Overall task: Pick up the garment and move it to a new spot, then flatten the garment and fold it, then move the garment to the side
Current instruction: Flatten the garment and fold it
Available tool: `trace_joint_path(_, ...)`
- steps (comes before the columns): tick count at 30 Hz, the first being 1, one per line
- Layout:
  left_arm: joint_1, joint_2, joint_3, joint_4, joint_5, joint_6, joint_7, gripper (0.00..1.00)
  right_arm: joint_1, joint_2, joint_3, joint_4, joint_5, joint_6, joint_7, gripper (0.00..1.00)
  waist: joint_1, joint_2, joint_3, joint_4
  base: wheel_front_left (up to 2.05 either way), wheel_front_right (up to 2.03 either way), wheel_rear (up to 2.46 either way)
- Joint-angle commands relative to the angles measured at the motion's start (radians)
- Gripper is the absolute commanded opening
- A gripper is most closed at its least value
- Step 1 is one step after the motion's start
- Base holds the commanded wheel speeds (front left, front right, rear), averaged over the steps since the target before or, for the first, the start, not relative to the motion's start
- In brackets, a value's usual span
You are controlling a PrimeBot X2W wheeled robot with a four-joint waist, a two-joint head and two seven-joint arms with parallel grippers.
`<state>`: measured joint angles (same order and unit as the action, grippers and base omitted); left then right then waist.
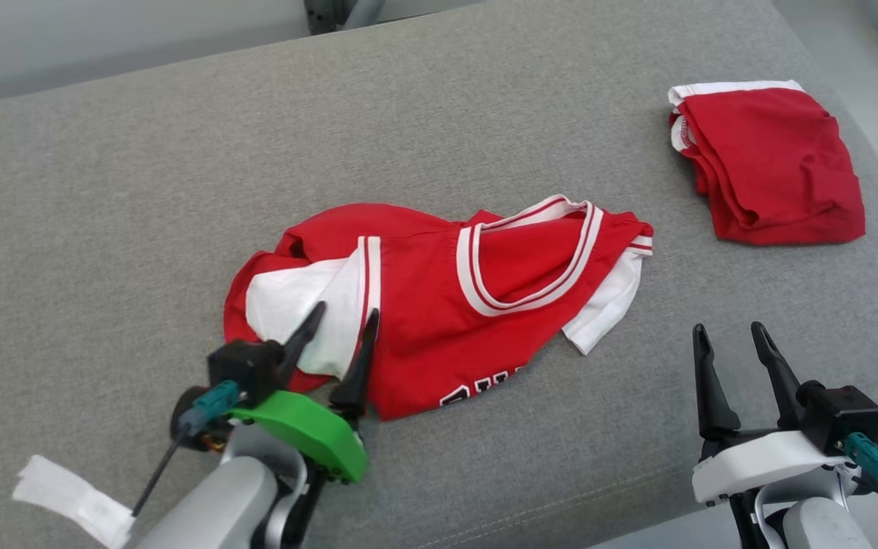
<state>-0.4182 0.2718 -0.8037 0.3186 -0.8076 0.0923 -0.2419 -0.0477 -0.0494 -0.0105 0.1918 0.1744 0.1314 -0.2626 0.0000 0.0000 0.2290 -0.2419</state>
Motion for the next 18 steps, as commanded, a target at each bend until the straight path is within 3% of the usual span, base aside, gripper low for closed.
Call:
trace_joint_path(1,0.016,0.029,0.027,-0.008,0.003,0.026,-0.008,1.00,0.005,-0.003,-0.004,-0.004,-0.009,-0.001,-0.003,1.00,0.0000,0.0000,-0.015,0.039,0.00,0.00,0.00)
trace_joint_path(3,0.037,0.058,0.073,-0.002,-0.020,0.068,-0.002,1.00,0.003,-0.003,-0.007,-0.005,-0.018,-0.001,-0.003,1.00,0.0000,0.0000,-0.017,0.051,0.00,0.00,0.00)
trace_joint_path(5,0.040,0.075,0.083,0.013,-0.040,0.077,0.027,1.00,0.000,-0.003,-0.003,-0.004,-0.022,-0.001,-0.003,1.00,0.0000,0.0000,-0.017,0.052,0.00,0.00,0.00)
trace_joint_path(18,0.025,0.046,0.062,-0.047,-0.104,0.027,0.117,1.00,-0.010,-0.002,0.010,0.000,-0.005,-0.001,-0.003,1.00,0.0000,0.0000,0.013,0.026,0.00,0.00,0.00)
